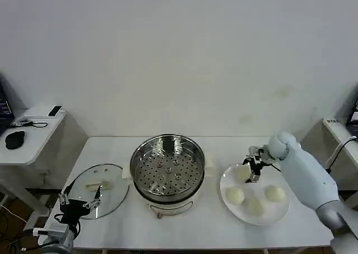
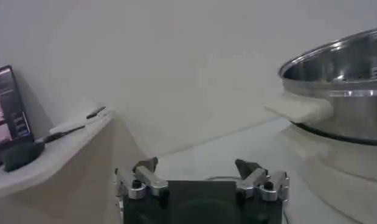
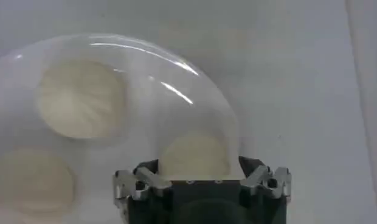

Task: Take steamed baozi put them in steamer then cover it.

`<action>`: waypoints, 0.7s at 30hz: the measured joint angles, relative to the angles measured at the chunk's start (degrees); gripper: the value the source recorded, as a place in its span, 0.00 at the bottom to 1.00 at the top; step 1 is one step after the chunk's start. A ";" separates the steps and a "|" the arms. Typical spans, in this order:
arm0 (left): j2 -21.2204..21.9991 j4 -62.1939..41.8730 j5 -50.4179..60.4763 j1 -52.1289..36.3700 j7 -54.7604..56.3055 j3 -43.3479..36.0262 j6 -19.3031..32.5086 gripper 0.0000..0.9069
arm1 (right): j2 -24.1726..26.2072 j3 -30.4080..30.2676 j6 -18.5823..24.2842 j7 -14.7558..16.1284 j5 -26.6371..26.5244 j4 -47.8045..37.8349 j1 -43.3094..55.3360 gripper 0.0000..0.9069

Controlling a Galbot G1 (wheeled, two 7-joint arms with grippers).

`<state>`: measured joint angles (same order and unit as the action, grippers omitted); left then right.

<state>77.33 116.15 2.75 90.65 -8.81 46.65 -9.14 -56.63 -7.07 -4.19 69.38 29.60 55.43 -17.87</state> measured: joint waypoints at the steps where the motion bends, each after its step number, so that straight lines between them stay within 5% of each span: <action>1: 0.00 0.00 0.01 0.02 0.00 0.00 0.00 1.00 | 0.02 -0.02 0.00 -0.02 0.01 0.00 -0.01 0.84; 6: 0.04 0.00 0.04 0.12 0.01 -0.02 0.01 1.00 | 0.39 -0.04 -0.02 -0.14 -0.05 0.11 -0.18 0.71; 21: 0.40 -0.15 0.44 0.17 0.06 -0.35 0.01 1.00 | 2.32 0.12 -0.69 -0.04 -1.14 2.41 -1.00 0.71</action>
<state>77.74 116.00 3.19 90.82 -8.75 46.30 -9.13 -54.32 -6.95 -4.88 69.34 28.46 57.84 -18.87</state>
